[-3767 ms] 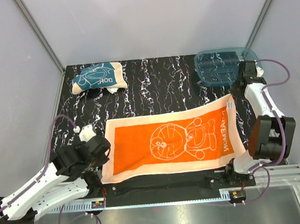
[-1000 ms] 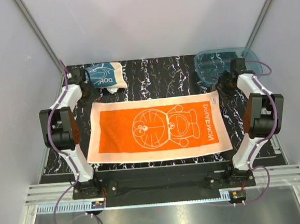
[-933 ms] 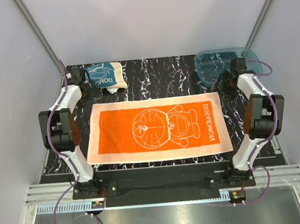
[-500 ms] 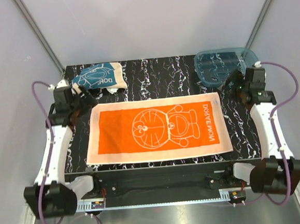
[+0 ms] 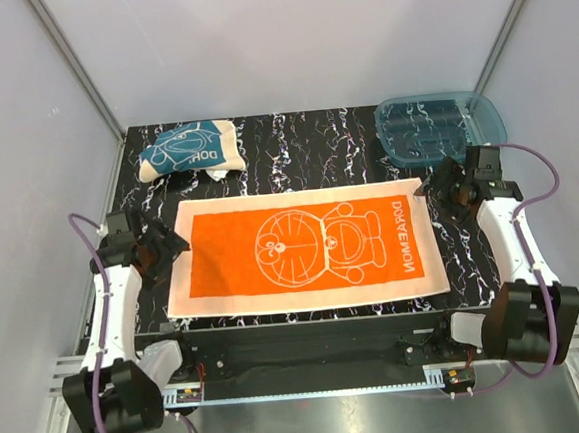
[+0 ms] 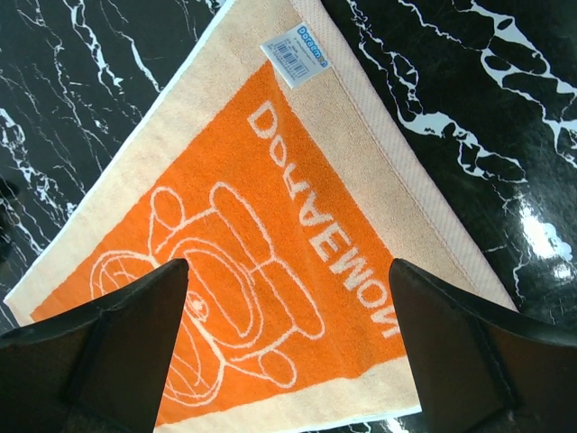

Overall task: Roll the towels
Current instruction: Fold the towel

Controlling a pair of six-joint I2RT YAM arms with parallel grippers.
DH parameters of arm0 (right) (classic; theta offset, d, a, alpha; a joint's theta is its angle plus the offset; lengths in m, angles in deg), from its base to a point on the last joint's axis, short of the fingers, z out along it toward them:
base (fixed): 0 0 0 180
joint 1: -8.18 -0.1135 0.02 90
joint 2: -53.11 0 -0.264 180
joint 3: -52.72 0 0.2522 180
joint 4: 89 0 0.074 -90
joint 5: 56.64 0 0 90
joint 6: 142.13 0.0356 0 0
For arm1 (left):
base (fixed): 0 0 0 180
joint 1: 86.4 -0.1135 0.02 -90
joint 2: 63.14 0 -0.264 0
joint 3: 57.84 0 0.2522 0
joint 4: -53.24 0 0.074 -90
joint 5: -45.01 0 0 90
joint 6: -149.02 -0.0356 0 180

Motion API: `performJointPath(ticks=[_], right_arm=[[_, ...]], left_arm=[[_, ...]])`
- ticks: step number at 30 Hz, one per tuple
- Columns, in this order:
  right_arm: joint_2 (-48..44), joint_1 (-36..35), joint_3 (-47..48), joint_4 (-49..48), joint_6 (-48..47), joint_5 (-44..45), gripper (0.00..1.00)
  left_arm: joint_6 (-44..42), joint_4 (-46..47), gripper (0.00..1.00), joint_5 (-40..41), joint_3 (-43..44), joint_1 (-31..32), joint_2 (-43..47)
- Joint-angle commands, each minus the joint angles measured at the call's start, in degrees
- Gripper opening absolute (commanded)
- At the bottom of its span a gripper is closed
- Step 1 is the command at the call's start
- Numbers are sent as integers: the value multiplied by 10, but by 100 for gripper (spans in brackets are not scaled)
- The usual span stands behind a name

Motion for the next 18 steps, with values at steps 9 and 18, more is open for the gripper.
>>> performJointPath(ticks=[9,18], right_arm=[[81,1,4,-96,-11,-93,100],[121,1,1,-119,2,-142,100]], left_arm=[[126,45,94,-37,-119,-78,-8],[131,-24,82,125,-53,-76,-56]])
